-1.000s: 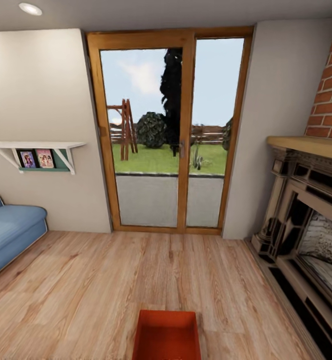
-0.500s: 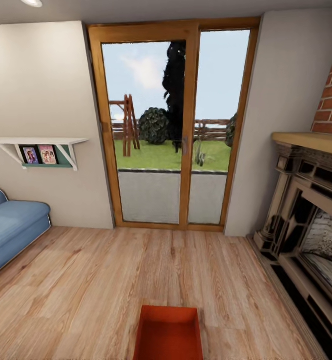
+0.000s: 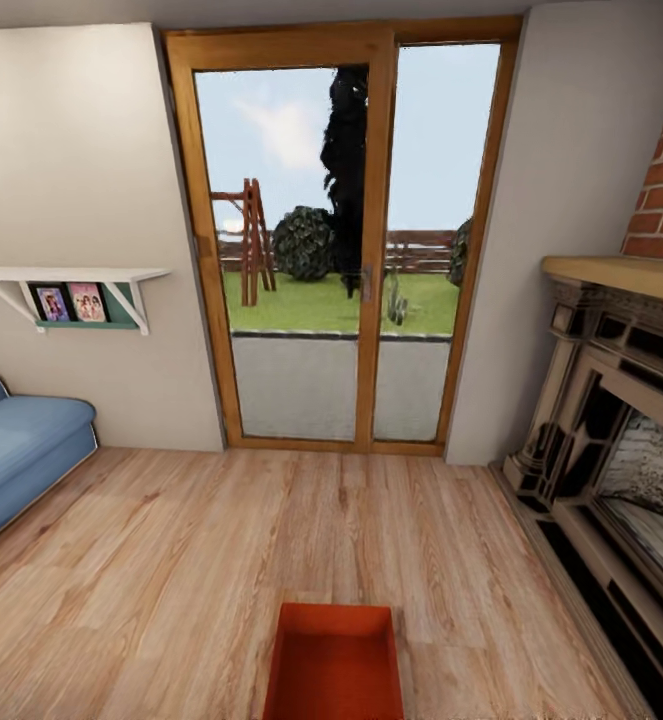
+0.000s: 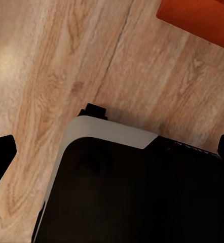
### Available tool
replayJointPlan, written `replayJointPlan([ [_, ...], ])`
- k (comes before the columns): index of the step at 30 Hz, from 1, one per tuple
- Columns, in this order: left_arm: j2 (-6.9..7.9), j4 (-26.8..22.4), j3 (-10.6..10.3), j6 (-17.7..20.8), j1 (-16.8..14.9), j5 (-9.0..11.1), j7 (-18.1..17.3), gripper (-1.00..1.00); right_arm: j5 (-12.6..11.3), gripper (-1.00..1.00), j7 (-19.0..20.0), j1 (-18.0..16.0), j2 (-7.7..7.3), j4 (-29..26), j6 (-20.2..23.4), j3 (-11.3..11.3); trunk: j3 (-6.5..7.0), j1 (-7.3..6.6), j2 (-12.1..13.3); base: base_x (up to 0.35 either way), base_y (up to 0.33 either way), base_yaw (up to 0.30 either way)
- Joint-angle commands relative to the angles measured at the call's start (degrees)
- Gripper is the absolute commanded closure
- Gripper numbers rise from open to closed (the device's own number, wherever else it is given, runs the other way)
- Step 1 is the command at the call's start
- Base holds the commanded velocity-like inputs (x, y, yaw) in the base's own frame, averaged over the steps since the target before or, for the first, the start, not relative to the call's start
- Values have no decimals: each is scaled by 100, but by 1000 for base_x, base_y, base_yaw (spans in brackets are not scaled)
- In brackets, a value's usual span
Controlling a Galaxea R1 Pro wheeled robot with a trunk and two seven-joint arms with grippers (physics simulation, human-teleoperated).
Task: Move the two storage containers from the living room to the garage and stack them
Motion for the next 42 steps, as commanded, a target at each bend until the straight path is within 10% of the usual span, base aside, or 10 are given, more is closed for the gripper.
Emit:
replayJointPlan([
  [1,1,1,-49,-14,-3,44,8,-100,-43,-100,-7,-7,5,18,-29,49,-17,0,-5,0,0,-99],
  [42,4,1,-51,-14,-3,44,8,-100,-24,-100,98,-6,-23,18,84,82,-392,0,-5,0,0,-6],
])
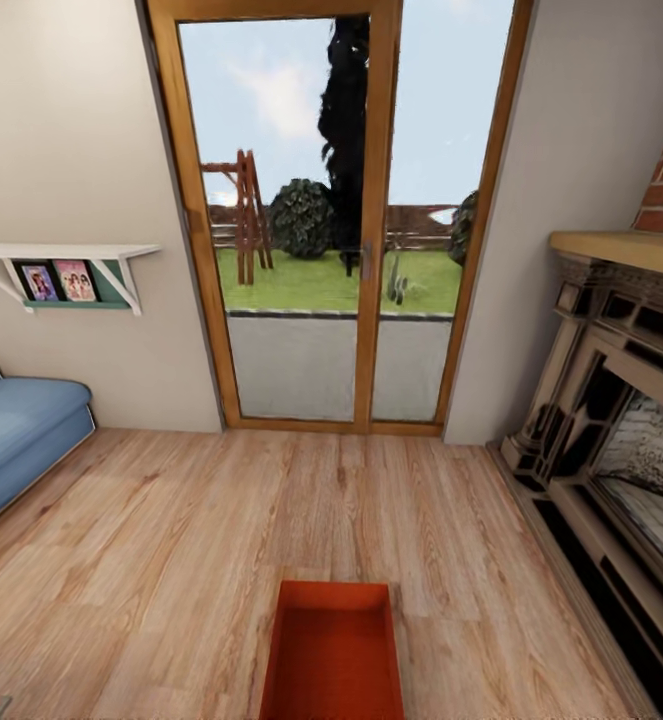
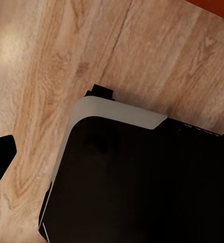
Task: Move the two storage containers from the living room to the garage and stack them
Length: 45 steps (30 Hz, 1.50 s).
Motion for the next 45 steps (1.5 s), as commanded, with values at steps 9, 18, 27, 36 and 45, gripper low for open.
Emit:
replayJointPlan([
  [9,0,2,-49,-14,-3,44,8,-100,-53,-100,-4,-6,-9,16,-45,47,-89,0,-5,0,0,0],
  [18,-1,3,-49,-14,-3,44,8,-100,-21,-100,-19,-5,0,16,-52,47,-172,0,-5,0,0,0],
  [27,0,2,-49,-14,-3,44,8,-100,-13,-100,-80,-6,16,16,-54,33,-254,0,-5,0,0,0],
  [36,1,2,-49,-14,-3,44,8,-100,8,-100,-31,-5,-9,16,-74,38,-337,0,-5,0,0,0],
  [45,-3,2,-49,-14,-3,44,8,-100,17,-100,-27,-5,-11,16,-71,38,-419,0,-5,0,0,0],
])
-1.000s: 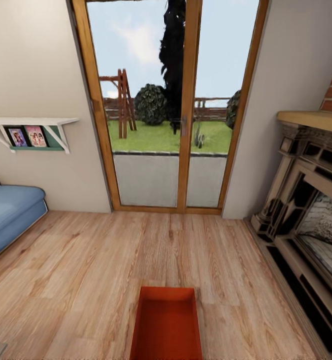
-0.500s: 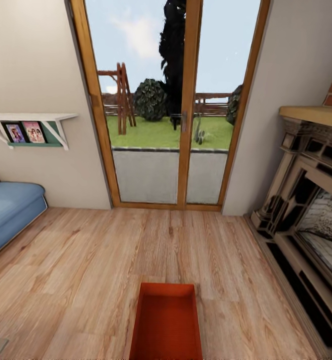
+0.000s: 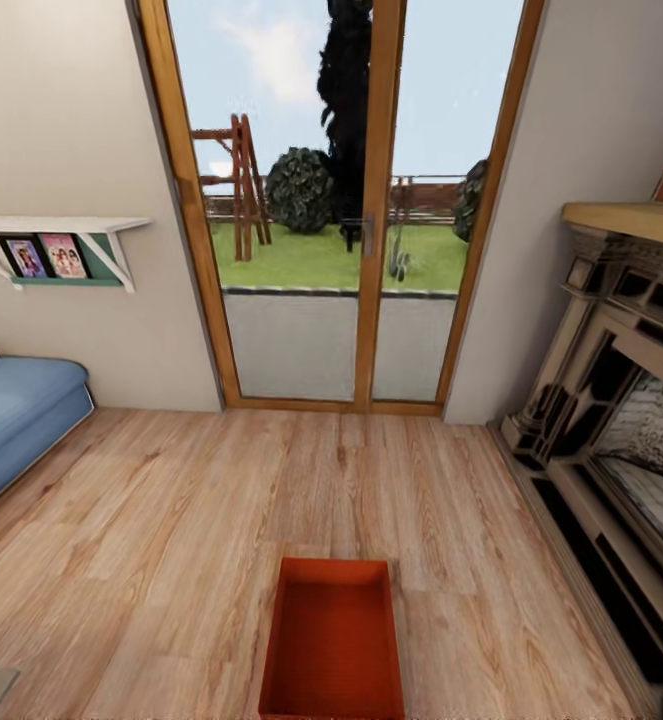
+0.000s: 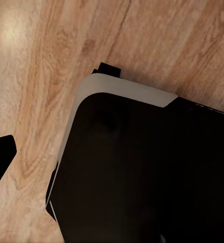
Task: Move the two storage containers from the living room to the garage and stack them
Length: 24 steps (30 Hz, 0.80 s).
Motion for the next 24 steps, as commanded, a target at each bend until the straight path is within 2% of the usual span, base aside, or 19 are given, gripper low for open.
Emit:
replayJointPlan([
  [1,0,2,-49,-14,-3,44,8,-100,-46,-100,-1,-6,3,17,-30,48,-15,0,-4,0,0,0],
  [24,2,2,-49,-14,-3,44,8,-100,-47,-100,-1,-6,-38,17,-30,48,-226,0,-4,0,0,0],
])
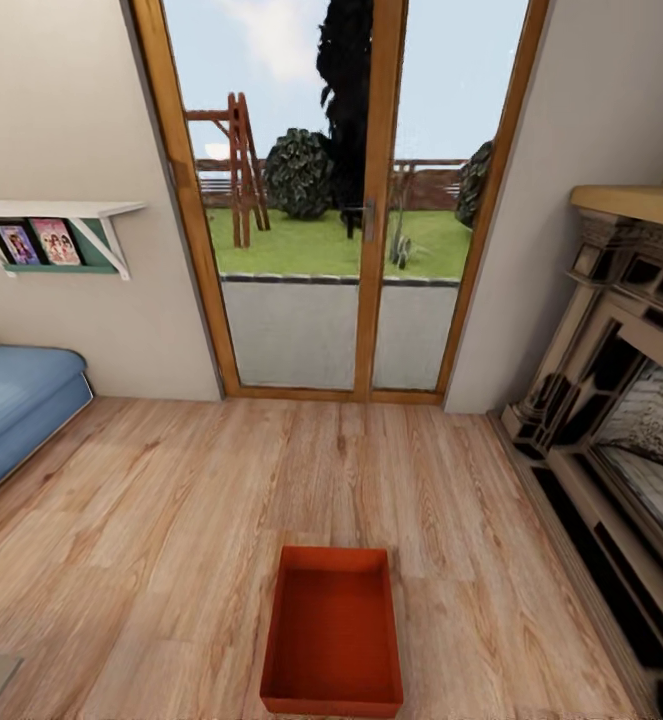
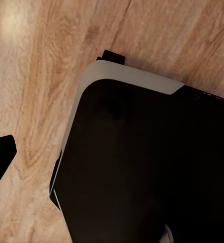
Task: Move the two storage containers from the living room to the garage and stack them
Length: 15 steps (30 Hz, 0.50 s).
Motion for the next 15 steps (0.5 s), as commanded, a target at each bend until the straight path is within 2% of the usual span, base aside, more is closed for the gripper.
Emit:
replayJointPlan([
  [1,-1,2,-49,-14,-3,44,8,-100,-43,-100,-2,-5,2,16,-29,48,-15,0,-4,0,0,0],
  [15,0,1,-49,-14,-3,44,8,-100,-47,-100,-2,-5,8,16,-29,48,-143,0,-4,0,0,0],
])
